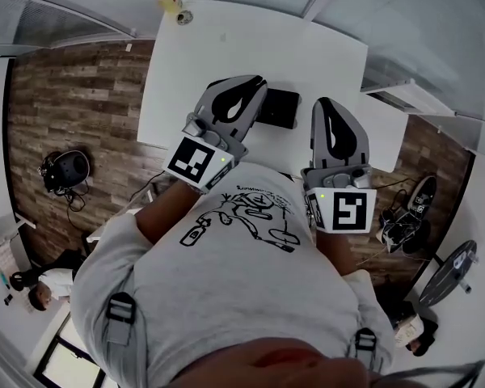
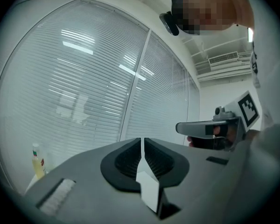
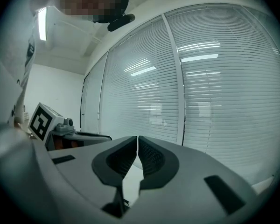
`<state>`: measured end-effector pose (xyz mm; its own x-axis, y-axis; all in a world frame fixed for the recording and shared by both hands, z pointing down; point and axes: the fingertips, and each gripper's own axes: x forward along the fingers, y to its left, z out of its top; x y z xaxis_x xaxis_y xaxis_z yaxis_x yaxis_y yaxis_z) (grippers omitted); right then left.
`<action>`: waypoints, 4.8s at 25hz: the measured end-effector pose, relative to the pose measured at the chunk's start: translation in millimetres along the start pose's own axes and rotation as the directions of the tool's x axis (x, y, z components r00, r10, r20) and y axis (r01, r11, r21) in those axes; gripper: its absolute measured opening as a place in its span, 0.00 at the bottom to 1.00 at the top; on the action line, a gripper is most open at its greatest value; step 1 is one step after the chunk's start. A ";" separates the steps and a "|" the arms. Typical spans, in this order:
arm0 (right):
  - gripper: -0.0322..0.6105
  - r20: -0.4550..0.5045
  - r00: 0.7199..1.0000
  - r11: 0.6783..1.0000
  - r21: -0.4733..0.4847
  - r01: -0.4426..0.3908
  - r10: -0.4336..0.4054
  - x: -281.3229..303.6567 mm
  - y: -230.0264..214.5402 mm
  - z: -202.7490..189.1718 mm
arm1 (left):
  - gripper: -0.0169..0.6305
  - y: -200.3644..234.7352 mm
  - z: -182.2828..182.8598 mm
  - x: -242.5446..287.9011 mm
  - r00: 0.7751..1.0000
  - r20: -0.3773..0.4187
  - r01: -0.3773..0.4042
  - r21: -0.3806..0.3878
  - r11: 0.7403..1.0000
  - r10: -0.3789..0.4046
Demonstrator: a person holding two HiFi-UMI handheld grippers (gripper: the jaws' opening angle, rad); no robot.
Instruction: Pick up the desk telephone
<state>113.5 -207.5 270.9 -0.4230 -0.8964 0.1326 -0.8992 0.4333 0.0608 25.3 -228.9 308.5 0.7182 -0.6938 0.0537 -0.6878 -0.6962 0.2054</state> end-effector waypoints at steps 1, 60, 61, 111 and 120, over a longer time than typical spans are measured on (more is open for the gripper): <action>0.06 -0.006 1.000 1.000 0.001 0.008 -0.008 3.8 2.5 -0.4 | 0.06 3.6 -1.1 -0.7 1.000 -0.002 0.015 -0.008 1.000 -0.015; 0.32 -0.444 0.758 0.622 0.780 0.065 0.478 31.6 21.0 -380.0 | 0.38 83.7 -389.8 -16.2 0.799 -0.540 -0.213 -0.667 0.714 -0.266; 0.32 -0.436 0.762 0.621 0.782 0.058 0.478 33.0 20.8 -375.9 | 0.38 84.9 -385.5 -15.5 0.802 -0.536 -0.208 -0.664 0.718 -0.264; 0.31 -0.136 0.874 0.621 0.754 -0.214 0.467 19.9 26.7 -132.0 | 0.38 68.3 -129.1 -42.0 0.906 -0.402 -0.095 -0.503 0.859 -0.136; 0.31 -0.139 0.874 0.615 0.761 -0.208 0.466 20.3 26.3 -136.7 | 0.38 69.2 -133.9 -41.1 0.903 -0.408 -0.099 -0.505 0.858 -0.135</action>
<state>96.6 -201.4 410.4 -0.7733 -0.5681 0.2815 -0.5505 0.3815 -0.7426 -37.8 -223.8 451.3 0.7844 -0.4573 0.4190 -0.6083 -0.4351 0.6639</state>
